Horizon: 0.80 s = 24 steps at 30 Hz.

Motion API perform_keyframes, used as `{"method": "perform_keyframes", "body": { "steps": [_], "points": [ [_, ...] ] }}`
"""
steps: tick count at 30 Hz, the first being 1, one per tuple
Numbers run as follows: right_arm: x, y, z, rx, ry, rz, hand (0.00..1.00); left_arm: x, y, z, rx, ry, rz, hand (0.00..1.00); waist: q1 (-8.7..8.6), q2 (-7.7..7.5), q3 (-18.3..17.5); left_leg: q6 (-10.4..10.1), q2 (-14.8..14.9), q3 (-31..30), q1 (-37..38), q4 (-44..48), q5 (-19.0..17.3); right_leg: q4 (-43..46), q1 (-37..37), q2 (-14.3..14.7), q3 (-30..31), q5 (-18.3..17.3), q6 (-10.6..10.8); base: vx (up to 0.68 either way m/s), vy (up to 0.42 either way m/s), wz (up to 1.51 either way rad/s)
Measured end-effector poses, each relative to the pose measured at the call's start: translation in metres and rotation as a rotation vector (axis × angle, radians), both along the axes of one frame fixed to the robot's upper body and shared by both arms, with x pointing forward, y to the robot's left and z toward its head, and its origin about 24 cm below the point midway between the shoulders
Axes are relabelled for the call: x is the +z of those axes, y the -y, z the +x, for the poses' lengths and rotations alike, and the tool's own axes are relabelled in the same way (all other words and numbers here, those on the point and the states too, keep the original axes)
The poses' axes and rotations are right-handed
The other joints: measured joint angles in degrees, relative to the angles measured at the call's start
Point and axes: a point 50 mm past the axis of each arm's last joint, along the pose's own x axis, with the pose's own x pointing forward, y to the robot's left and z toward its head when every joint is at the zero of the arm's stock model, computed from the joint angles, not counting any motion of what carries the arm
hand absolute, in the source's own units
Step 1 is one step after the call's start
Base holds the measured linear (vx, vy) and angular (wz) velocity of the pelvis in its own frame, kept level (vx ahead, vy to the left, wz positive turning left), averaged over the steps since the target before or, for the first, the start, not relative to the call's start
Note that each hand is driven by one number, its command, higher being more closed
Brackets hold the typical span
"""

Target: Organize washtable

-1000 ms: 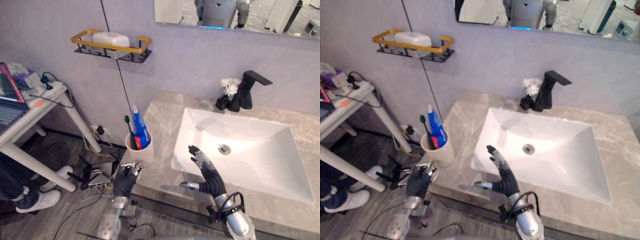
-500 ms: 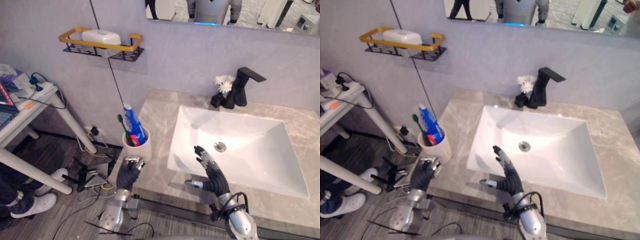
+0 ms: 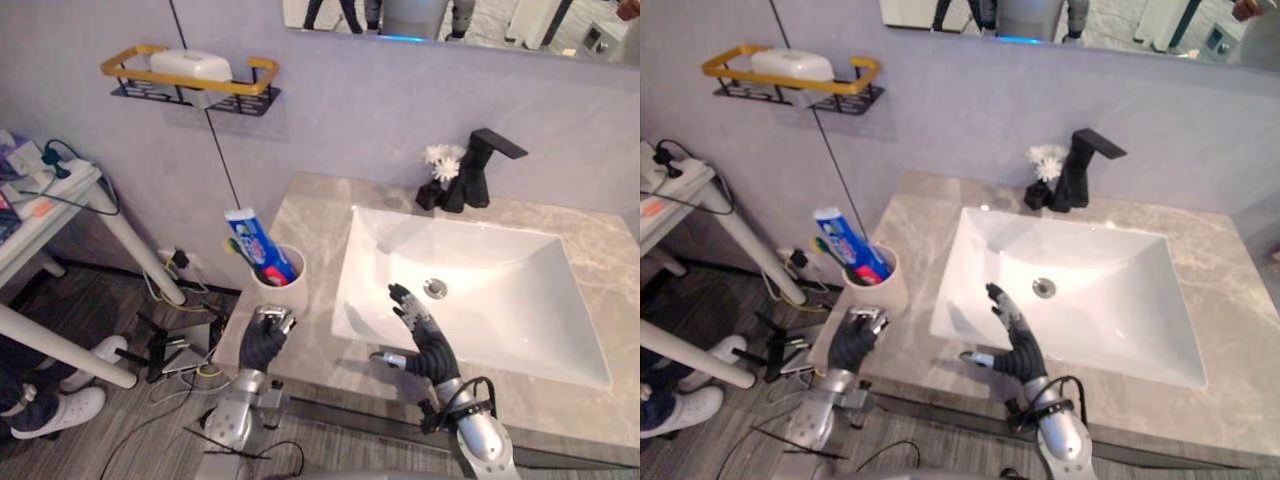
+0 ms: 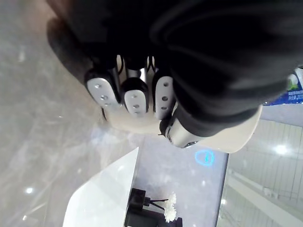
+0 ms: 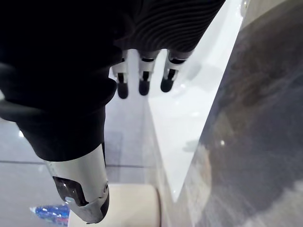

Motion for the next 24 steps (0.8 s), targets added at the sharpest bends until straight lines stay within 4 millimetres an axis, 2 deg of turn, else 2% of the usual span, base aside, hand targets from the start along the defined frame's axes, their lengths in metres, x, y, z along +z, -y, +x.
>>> {"method": "perform_keyframes", "body": {
  "steps": [24],
  "points": [
    [0.003,-0.002,0.004,0.031,0.019,-0.003,0.00,0.002,-0.011,0.001,0.046,0.019,0.013,1.00,-0.03,0.18,0.88,-0.01,-0.09,0.01,-0.19,-0.04,-0.01,-0.79,0.20,-0.01,0.00,0.63,0.03,-0.01,-0.001,0.00]
  ]
}}
